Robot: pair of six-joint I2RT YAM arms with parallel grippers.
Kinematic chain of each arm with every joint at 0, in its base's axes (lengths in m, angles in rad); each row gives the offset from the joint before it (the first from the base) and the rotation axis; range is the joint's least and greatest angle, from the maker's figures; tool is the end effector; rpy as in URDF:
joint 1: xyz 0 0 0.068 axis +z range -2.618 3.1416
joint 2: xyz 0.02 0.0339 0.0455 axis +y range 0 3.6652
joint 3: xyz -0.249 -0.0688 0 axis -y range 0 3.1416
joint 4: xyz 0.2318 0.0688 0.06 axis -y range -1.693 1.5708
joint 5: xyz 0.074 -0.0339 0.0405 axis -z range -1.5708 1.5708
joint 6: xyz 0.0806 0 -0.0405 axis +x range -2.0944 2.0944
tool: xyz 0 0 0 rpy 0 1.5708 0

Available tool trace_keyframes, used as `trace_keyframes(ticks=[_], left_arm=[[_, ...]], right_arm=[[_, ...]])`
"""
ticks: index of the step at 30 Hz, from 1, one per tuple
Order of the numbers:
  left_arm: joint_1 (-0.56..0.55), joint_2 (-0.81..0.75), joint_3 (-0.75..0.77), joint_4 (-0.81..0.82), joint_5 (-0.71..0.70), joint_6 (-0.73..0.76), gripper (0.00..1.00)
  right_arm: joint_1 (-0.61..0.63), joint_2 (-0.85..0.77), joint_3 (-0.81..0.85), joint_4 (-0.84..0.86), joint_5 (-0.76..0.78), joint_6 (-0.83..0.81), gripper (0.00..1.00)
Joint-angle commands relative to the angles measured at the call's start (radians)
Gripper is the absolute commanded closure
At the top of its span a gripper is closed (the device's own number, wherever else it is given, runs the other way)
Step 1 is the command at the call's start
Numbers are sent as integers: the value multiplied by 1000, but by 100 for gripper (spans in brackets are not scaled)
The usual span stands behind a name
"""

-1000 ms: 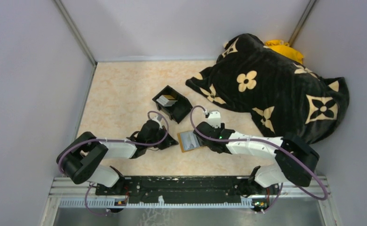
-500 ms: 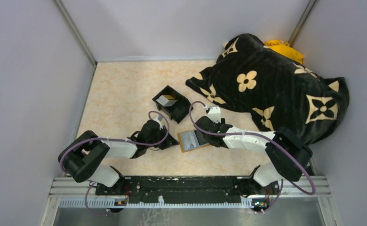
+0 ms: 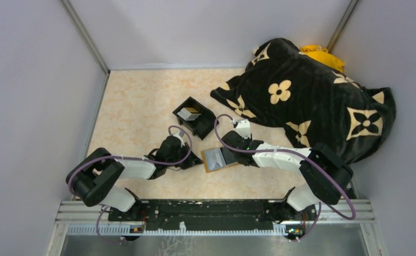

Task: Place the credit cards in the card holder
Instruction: Close the card holder at the center of the board.

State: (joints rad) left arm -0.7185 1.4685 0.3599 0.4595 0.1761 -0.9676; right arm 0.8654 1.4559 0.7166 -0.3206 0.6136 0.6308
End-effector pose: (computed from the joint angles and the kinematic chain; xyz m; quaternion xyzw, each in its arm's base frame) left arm 0.1968 -0.1909 0.0878 -0.0720 0.8902 -0.3832 0.2359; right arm 0.2114 0.1767 0.1270 -0.0322 0.9250 -0.0503 0.3753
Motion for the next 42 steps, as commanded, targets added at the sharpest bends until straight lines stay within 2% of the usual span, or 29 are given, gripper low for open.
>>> trace_keyframes(ticks=[1,7,9,24,42], left_arm=[[-9,6,-1,5,6,8,100],[-9,4,-5,5,5,7,100],[-9,5,-5,6,5,7,100],[-10,34,-9,59,28,-5,100],[-16,18,-11,62,20,-10,100]], right_arm=[[-10,0,20,30,20,0,64],[-14,-5,18,36,5,-4,88],[-14,-18,17,42,-3,-12,100],[7,-132,68,10,-79,-47,100],[253,-64,230,-78,-61,0,100]])
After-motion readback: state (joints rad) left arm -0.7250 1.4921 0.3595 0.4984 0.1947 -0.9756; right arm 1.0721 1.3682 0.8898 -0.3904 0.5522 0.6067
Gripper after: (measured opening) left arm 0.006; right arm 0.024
